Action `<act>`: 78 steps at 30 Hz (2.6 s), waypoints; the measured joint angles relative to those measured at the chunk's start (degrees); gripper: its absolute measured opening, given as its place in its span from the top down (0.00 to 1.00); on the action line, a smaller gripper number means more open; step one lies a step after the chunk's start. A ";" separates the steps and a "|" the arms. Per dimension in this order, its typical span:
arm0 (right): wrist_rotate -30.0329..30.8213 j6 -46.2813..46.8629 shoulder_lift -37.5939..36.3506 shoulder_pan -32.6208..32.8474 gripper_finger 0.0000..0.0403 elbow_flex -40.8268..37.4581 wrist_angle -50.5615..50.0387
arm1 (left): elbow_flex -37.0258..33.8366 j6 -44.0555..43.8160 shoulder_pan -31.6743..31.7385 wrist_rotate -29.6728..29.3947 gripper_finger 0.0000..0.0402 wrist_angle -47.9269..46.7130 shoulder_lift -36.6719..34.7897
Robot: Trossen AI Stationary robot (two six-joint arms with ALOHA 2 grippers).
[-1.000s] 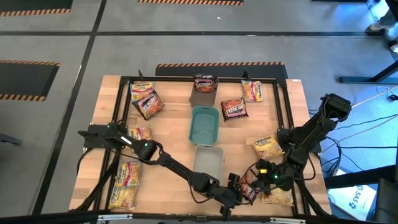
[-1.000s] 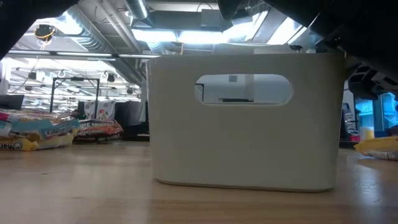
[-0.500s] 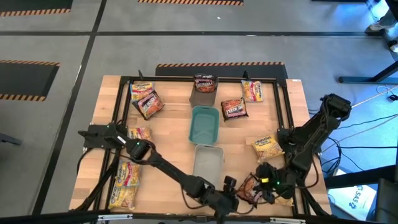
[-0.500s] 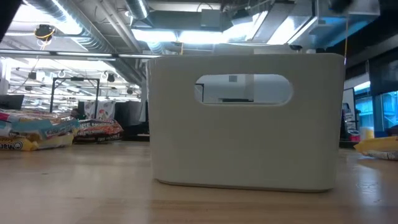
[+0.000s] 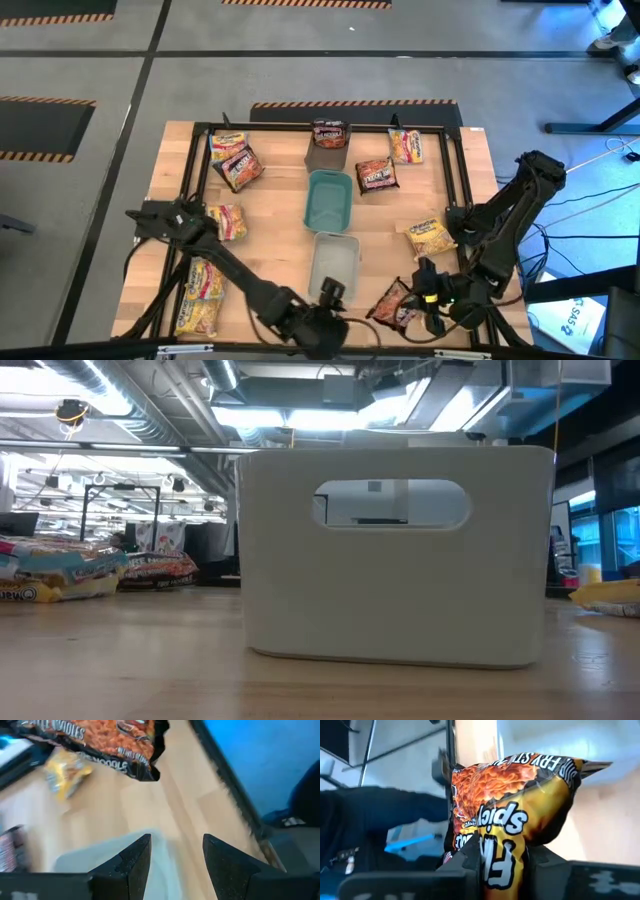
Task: Sort Maruchan noodles
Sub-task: Put the black noodle pack into the black bin
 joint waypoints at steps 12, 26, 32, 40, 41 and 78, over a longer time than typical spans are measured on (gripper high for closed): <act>-1.03 -16.95 0.02 -12.13 0.86 2.47 1.80 | -20.71 -7.99 -3.86 -7.11 0.56 -2.17 -17.45; -6.80 -38.48 0.04 -29.87 0.85 2.47 7.23 | -79.29 -9.34 -0.90 -8.46 0.56 48.70 -54.04; -11.47 -49.41 0.07 -39.96 0.85 2.47 13.04 | -88.74 -9.26 2.16 -11.70 0.56 51.14 -58.64; -19.12 -56.12 0.66 -49.19 0.85 -2.67 33.07 | -90.27 -9.47 3.10 -13.17 0.56 52.09 -57.71; -20.50 -56.14 1.11 -50.13 0.85 -3.74 36.48 | -90.27 -9.25 3.52 -14.09 0.56 52.47 -57.67; -15.48 -62.69 19.65 -53.58 0.85 -7.37 104.24 | -107.70 8.56 30.99 6.86 0.43 123.17 -58.59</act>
